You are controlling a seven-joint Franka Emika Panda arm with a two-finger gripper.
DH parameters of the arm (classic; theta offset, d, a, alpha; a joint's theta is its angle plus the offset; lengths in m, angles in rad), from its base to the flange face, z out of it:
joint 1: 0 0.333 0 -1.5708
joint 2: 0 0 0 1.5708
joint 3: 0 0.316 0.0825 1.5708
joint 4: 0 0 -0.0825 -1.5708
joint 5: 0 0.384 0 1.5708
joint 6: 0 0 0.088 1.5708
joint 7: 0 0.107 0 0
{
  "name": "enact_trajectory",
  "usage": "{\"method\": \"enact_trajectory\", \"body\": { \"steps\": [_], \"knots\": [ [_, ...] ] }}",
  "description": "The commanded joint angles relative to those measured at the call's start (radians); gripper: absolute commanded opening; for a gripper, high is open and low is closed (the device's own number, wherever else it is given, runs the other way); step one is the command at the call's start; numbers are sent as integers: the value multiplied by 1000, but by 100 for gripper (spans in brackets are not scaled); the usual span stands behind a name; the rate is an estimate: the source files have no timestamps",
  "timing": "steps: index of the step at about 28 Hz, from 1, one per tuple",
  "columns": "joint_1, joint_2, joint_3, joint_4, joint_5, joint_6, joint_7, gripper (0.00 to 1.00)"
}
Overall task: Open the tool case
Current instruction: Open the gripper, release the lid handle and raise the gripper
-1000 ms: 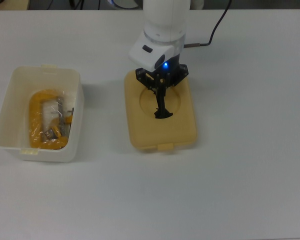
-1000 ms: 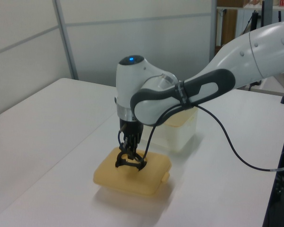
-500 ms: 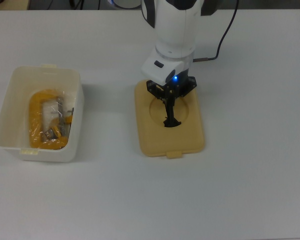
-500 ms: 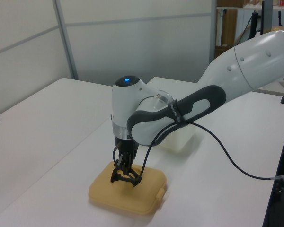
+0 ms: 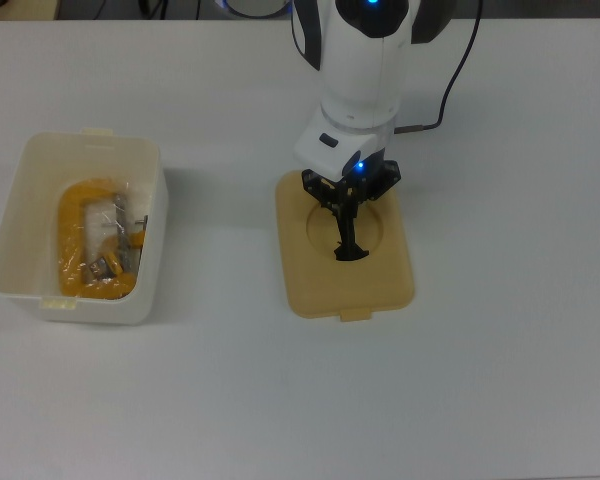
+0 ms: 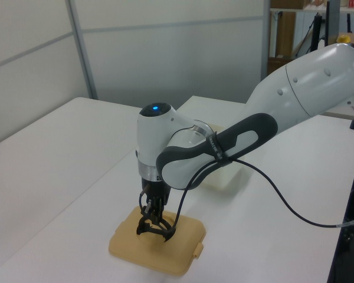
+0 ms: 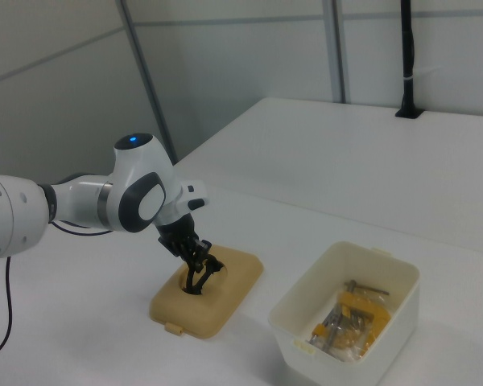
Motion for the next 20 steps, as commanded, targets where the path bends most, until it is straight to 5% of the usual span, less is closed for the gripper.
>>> {"method": "enact_trajectory", "body": {
  "steps": [1,20],
  "knots": [
    [6,-8,-19,2,-20,4,15,100],
    [-158,-168,-38,235,-57,-459,-54,100]
  ]
}}
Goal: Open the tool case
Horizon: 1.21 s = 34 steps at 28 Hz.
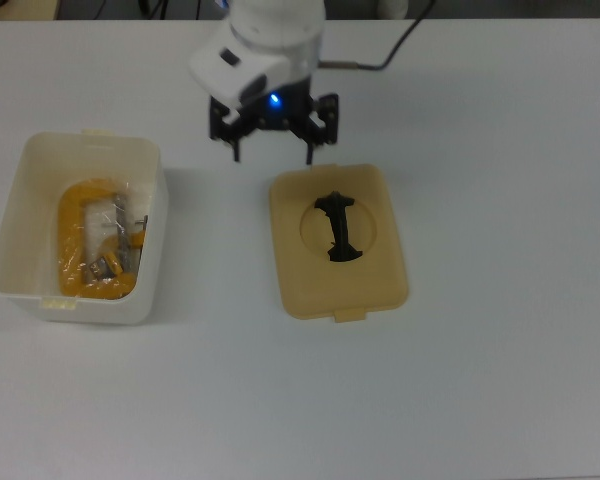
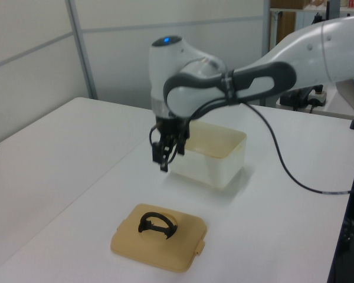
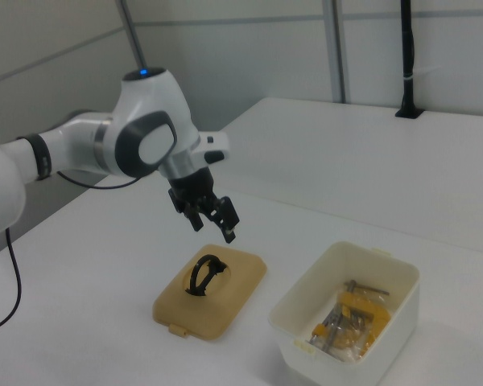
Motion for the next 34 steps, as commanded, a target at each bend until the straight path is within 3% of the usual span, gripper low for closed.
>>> {"method": "enact_trajectory", "body": {
  "steps": [1,7,14,18,24,34],
  "knots": [
    [-44,-41,-7,67,-31,-130,-60,100],
    [-98,-44,-7,152,-14,-211,-157,100],
    [-110,-54,-10,160,-8,-234,-158,100],
    [-118,-50,-10,204,-4,-297,-166,100],
    [-141,-50,-10,235,-6,-383,-256,100],
    [-142,-64,-13,235,-9,-408,-244,100]
  ]
}}
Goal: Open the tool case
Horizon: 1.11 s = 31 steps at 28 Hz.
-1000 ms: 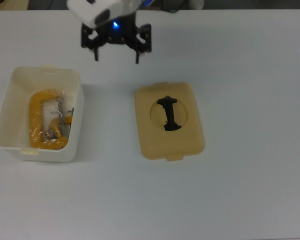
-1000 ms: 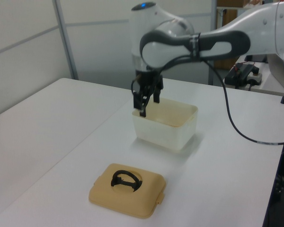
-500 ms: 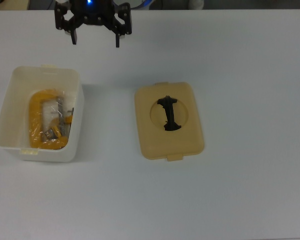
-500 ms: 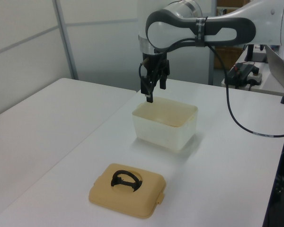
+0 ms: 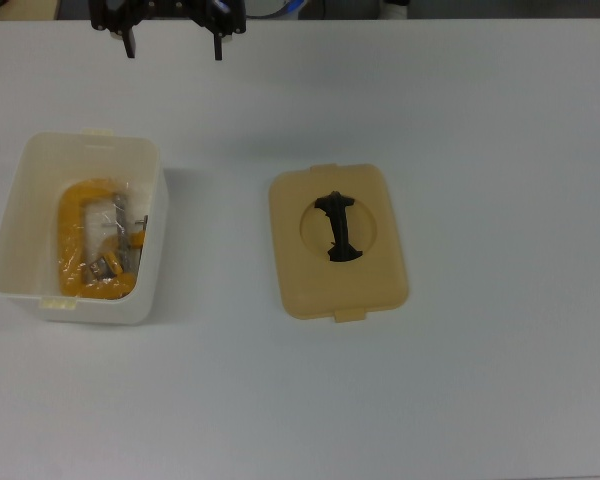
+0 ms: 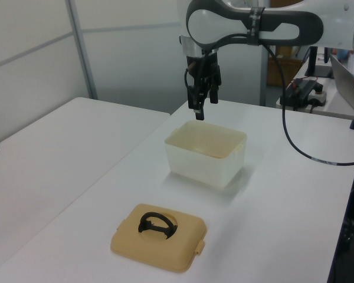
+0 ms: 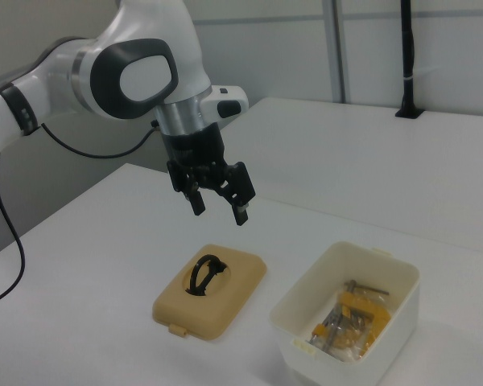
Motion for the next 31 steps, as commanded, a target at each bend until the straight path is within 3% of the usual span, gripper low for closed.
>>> {"method": "enact_trajectory", "body": {
  "steps": [1,7,14,31],
  "knots": [
    [-1,-9,-10,12,8,-30,-16,100],
    [-12,-12,-12,12,27,-18,-15,100],
    [-33,-13,-13,12,93,-7,-16,100],
    [-32,-15,-7,9,93,-1,-15,100]
  ]
}}
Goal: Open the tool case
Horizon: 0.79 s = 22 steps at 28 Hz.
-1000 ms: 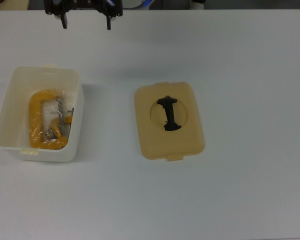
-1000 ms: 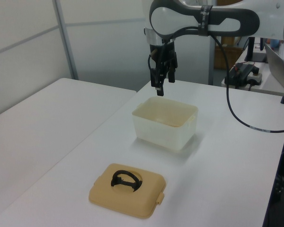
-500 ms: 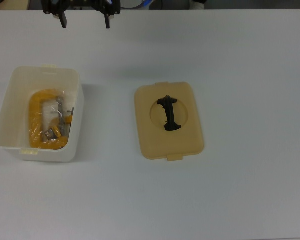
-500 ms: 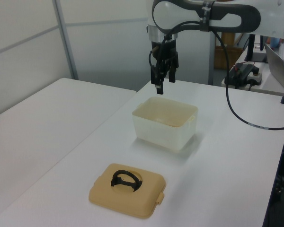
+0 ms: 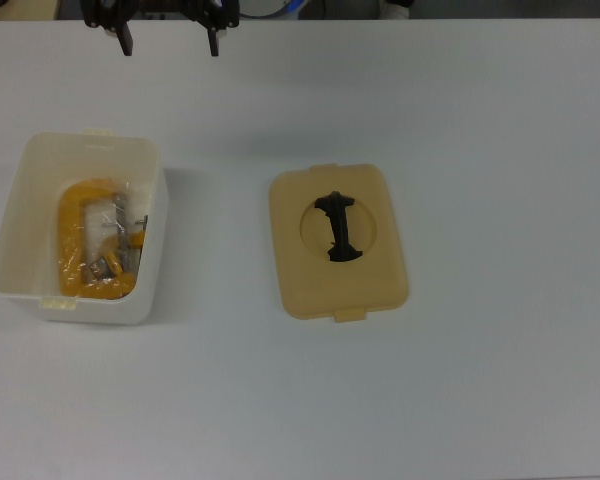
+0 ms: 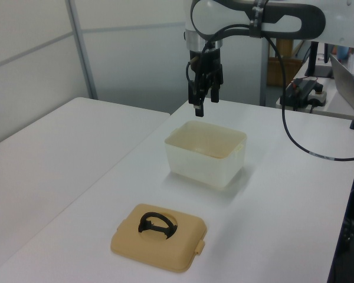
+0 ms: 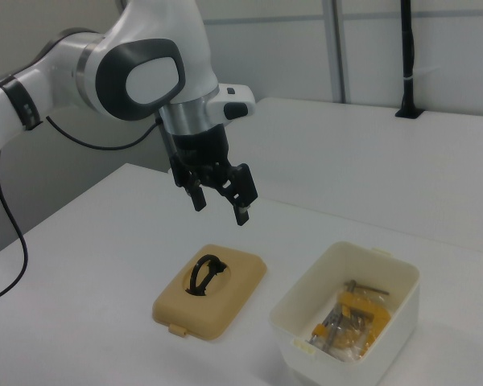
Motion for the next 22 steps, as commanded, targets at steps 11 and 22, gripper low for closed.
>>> {"method": "enact_trajectory", "body": {
  "steps": [11,22],
  "knots": [
    [2,-9,5,-2,20,2,-15,100],
    [12,-11,-6,-5,19,13,-13,100]
  ]
}}
